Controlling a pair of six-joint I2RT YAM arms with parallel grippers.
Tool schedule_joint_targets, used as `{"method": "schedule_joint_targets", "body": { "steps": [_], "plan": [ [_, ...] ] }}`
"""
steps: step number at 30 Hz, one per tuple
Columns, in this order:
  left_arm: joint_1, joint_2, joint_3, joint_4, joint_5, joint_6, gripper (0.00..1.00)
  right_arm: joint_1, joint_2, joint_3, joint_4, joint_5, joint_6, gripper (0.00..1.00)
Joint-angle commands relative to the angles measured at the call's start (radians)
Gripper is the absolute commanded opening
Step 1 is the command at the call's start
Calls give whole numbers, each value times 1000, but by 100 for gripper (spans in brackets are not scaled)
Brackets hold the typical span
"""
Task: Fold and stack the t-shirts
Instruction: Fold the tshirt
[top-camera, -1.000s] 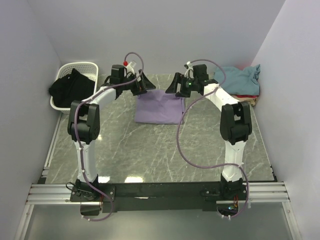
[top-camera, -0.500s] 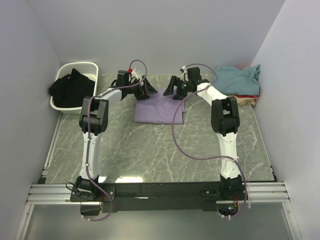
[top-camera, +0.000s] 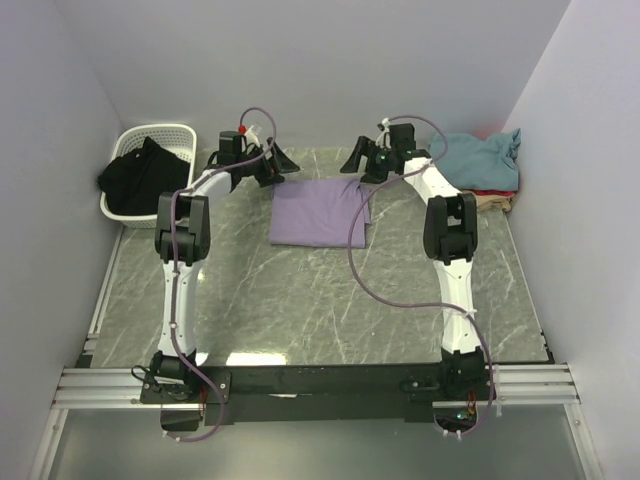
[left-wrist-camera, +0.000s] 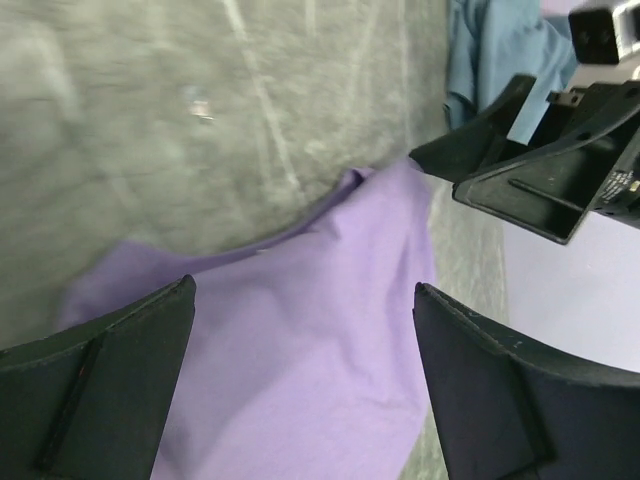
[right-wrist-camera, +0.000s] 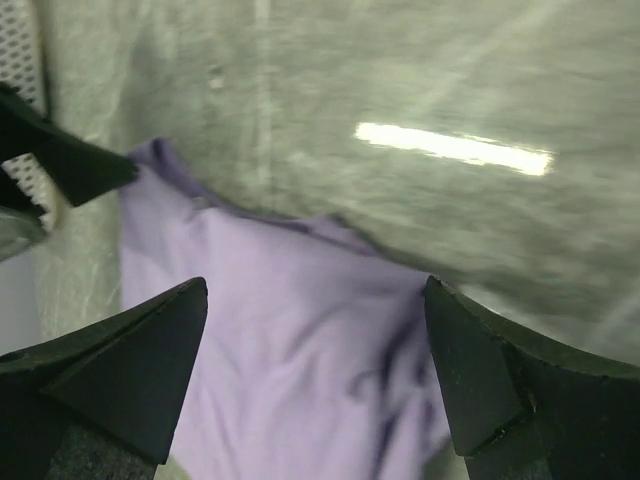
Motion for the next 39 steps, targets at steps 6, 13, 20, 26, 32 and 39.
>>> {"method": "schedule_joint_targets", "body": {
  "steps": [6,13,20,26,32,39],
  "plan": [
    [30,-114,-121,-36,-141,151,97,-35,-130,-153,61,59,-14,95],
    [32,-261,-256,-22,-176,171,99,-34,-295,-375,45,117,-24,96],
    [30,-389,-448,76,-163,139,99,-17,-357,-529,100,38,-28,98],
    [11,-391,-483,102,-138,111,98,20,-288,-457,65,-18,-34,99],
    [-6,-371,-471,90,-135,116,97,54,-188,-334,9,-61,-31,95],
    [-6,-360,-463,82,-126,119,97,72,-197,-392,91,-111,4,68]
  ]
}}
